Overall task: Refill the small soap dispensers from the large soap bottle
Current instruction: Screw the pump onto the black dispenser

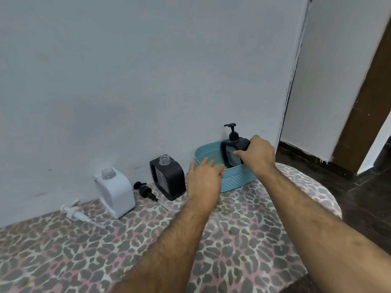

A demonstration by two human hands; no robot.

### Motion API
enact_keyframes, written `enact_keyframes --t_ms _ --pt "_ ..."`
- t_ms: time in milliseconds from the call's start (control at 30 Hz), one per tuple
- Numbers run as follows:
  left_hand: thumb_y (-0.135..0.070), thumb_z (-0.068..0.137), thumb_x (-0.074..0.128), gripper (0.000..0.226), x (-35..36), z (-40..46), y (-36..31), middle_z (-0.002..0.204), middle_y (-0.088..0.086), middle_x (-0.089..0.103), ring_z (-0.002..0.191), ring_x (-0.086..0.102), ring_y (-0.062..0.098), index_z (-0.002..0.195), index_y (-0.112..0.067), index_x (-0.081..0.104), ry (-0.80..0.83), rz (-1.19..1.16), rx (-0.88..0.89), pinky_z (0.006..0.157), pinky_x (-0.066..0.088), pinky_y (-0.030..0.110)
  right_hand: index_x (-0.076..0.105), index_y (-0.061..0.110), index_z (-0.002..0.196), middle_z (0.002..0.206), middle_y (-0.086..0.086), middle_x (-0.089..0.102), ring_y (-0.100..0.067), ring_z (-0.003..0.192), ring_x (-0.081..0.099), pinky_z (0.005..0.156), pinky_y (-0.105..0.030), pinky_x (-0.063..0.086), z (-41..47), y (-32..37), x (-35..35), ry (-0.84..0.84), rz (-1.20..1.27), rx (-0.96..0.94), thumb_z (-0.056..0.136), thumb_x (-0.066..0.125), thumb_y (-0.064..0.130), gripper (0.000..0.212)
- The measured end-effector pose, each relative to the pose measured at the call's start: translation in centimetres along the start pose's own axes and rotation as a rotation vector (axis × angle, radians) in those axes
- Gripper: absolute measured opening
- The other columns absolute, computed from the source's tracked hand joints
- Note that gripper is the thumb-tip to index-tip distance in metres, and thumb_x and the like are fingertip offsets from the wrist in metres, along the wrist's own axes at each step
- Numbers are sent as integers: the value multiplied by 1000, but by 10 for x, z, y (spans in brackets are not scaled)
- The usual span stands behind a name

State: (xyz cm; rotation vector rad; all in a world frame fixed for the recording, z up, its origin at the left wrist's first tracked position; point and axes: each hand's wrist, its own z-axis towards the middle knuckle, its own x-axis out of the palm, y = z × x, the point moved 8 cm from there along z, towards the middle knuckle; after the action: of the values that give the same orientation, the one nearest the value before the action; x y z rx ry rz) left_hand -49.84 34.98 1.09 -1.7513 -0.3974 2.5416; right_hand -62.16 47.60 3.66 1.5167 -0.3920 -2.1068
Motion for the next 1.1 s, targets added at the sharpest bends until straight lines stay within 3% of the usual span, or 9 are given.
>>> enact_keyframes --t_ms 200,400,533,667,933,1100 --pt "-25 106 36 34 2 -2 -1 150 1 47 147 28 21 130 -29 61 -11 -10 1 121 7 46 57 11 91 97 -10 68 -30 98 58 83 -37 46 -1 5 -1 -19 -185 -34 73 79 56 53" --pt "-20 106 39 38 3 -2 -1 154 2 42 149 24 22 139 -32 53 -24 -23 -8 121 5 47 61 15 114 120 -10 57 -30 118 48 91 -41 45 6 -8 -1 102 -319 37 65 79 66 73" --pt "-18 106 39 41 4 -4 -1 158 3 35 150 19 23 144 -32 47 -21 -12 -5 121 3 48 60 18 100 115 -7 61 -29 115 50 91 -42 46 7 -14 -2 149 -291 86 66 72 74 67" --pt "-18 106 39 41 4 -4 -1 159 4 33 151 17 23 144 -31 46 -30 -18 -6 121 3 48 58 17 88 102 -4 65 -28 101 58 87 -39 48 12 -18 -2 163 -179 116 68 74 68 57" --pt "-16 105 40 42 7 -5 1 159 5 33 151 17 23 144 -31 46 -57 -24 5 121 4 48 63 17 91 97 -3 66 -27 100 58 88 -40 46 14 -18 6 143 -110 157 67 83 53 48" --pt "-20 106 39 42 7 -6 1 159 5 32 151 15 23 147 -29 43 -21 -21 13 121 3 48 65 18 95 99 -3 66 -27 101 59 90 -42 46 14 -21 7 132 -99 170 66 82 57 51"
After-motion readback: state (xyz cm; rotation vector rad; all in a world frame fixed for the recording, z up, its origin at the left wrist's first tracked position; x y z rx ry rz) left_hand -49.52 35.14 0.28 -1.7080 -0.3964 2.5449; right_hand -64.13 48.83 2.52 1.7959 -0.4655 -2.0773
